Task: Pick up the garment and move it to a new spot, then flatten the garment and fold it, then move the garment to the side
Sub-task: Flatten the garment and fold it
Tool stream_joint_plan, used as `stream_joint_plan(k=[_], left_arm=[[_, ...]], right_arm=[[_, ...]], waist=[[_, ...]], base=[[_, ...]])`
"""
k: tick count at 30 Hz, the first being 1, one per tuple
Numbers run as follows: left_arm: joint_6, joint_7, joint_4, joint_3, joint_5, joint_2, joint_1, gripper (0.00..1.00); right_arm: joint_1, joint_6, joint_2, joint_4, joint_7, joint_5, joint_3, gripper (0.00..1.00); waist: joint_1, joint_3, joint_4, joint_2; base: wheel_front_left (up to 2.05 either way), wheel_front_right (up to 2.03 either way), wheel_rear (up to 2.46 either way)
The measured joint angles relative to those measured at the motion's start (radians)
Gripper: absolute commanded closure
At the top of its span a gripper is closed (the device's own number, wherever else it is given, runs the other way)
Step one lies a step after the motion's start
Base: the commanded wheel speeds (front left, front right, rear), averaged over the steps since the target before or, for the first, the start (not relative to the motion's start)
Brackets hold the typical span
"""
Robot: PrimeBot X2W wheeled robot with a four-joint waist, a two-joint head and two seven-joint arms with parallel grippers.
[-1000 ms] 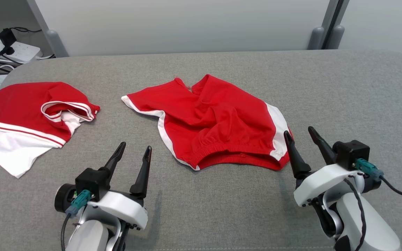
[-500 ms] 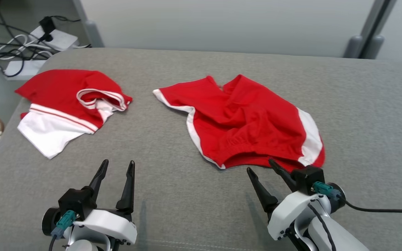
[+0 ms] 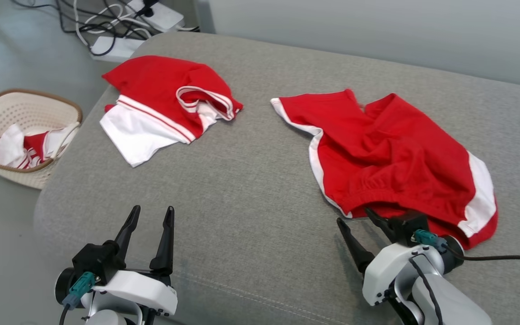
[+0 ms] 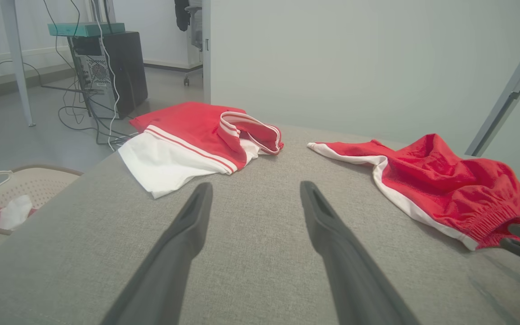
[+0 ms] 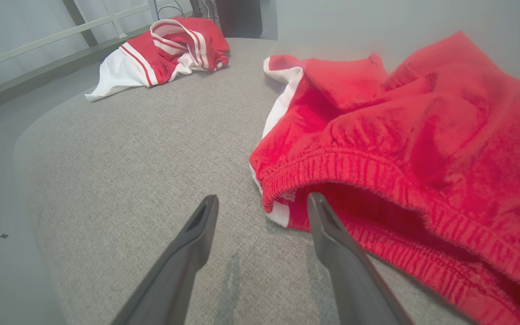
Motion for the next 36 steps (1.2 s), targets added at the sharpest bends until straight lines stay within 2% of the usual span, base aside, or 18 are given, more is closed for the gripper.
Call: stream_joint_plan(k=[10, 20, 22, 23, 24, 31, 36], left_arm=[[0.002, 0.0, -0.006, -0.032, -0.042, -0.002, -0.004, 0.0], [0.012, 0.0, -0.01, -0.062, -0.069, -0.003, -0.028, 0.0], [0.012, 0.0, -0.01, -0.073, -0.077, -0.003, -0.028, 0.0], [0.012, 0.0, -0.009, -0.077, -0.078, -0.003, -0.028, 0.0], [0.012, 0.0, -0.009, -0.077, -0.081, -0.004, -0.028, 0.0], [0.016, 0.0, -0.006, -0.081, -0.095, -0.003, -0.028, 0.0], [0.011, 0.0, 0.001, -0.092, -0.092, -0.003, -0.028, 0.0]], right_arm=[[-0.043, 0.0, -0.005, 0.088, 0.0, -0.067, -0.058, 0.0], [-0.082, 0.0, 0.011, 0.168, 0.0, -0.107, -0.091, 0.0], [-0.085, 0.0, 0.012, 0.169, 0.0, -0.104, -0.098, 0.56], [-0.087, 0.0, 0.012, 0.167, 0.0, -0.102, -0.102, 0.8], [-0.089, 0.0, 0.012, 0.164, 0.0, -0.101, -0.105, 1.0], [-0.089, 0.0, 0.0, 0.127, 0.0, -0.041, -0.101, 1.0], [-0.08, 0.0, -0.041, 0.012, 0.0, 0.047, -0.117, 1.0]], waist=[[0.0, 0.044, 0.069, 0.0], [0.0, 0.07, 0.094, 0.0], [0.0, 0.072, 0.093, 0.0], [-0.0001, 0.072, 0.091, 0.0], [0.0, 0.072, 0.087, 0.0], [-0.0001, 0.067, 0.043, 0.0], [0.0, 0.05, -0.011, 0.0]], base=[[0.0, 0.0, 0.0], [0.0, 0.0, 0.0], [0.0, 0.0, 0.0], [0.0, 0.0, 0.0], [0.0, 0.0, 0.0], [0.0, 0.0, 0.0], [0.0, 0.0, 0.0]])
